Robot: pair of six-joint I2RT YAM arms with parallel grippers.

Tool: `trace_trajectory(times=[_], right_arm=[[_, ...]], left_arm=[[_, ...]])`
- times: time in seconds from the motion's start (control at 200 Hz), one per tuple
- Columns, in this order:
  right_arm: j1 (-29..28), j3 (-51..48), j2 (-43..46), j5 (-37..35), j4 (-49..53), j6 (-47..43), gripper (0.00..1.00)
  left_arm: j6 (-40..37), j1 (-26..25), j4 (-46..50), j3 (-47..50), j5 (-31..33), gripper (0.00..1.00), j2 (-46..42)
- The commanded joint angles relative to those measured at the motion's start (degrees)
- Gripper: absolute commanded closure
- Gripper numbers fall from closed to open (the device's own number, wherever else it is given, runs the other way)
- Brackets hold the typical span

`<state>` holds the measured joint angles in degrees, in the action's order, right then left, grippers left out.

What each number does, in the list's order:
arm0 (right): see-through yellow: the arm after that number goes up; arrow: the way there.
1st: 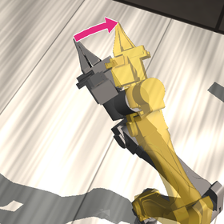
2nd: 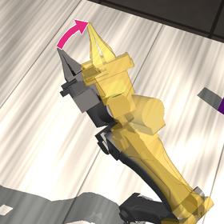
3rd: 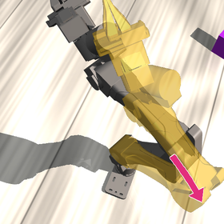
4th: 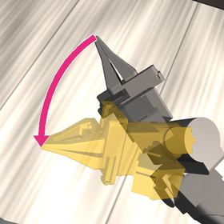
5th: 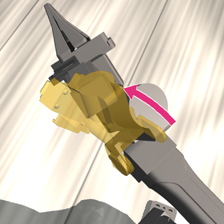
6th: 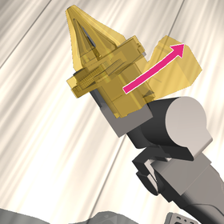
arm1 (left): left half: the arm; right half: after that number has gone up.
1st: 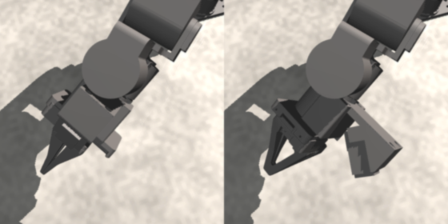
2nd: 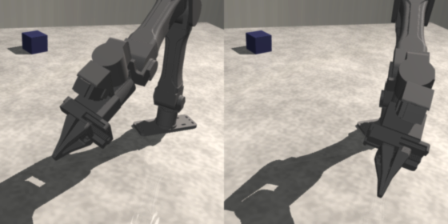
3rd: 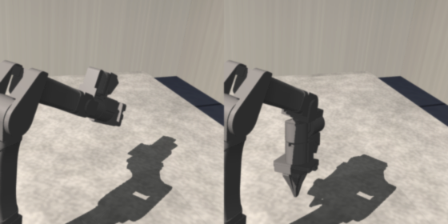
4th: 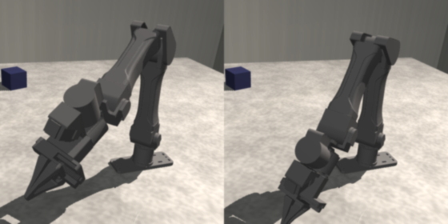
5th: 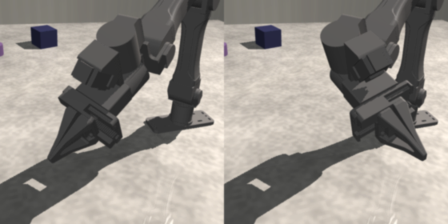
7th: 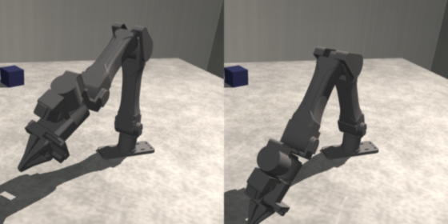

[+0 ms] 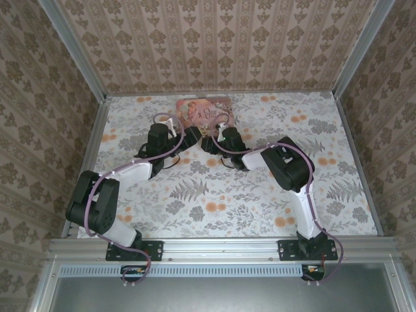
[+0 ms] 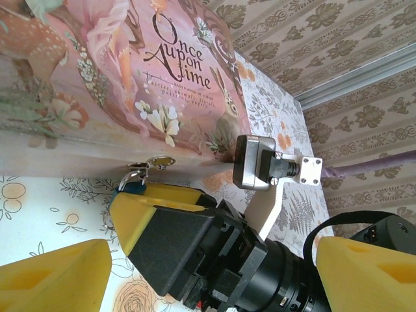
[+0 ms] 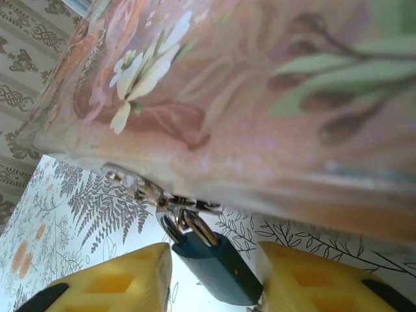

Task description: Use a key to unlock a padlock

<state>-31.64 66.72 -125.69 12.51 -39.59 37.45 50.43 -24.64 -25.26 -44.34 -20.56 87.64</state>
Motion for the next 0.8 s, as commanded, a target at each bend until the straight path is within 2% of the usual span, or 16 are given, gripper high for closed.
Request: trace_trajectory(times=[0.0, 0.145, 0.345, 0.54, 0.795], right_arm=[[-0.31, 1.54, -2.28, -0.53, 1.1, 2.4, 0.66], [-0.29, 2.45, -2.9, -0.47, 1.37, 3.19, 0.78], [-0.18, 2.47, -2.99, -0.41, 0.88, 4.11, 1.0], [0.07, 0.53, -1.44, 1.12, -0.31, 5.12, 1.0], [0.24, -4.57, 4.18, 7.41, -0.46, 6.56, 1.0]], left_arm=[[0.81, 0.26, -0.05, -0.18, -0.71, 0.16, -2.07], [0.81, 0.34, 0.12, 0.19, -0.71, 0.16, -2.51], [0.5, 0.72, 1.04, 0.22, -1.06, 0.15, -3.32], [-0.46, 0.91, 3.0, 0.52, -1.48, 0.15, -4.62], [-3.05, 1.1, 5.57, 2.03, -4.29, 0.15, -5.38]])
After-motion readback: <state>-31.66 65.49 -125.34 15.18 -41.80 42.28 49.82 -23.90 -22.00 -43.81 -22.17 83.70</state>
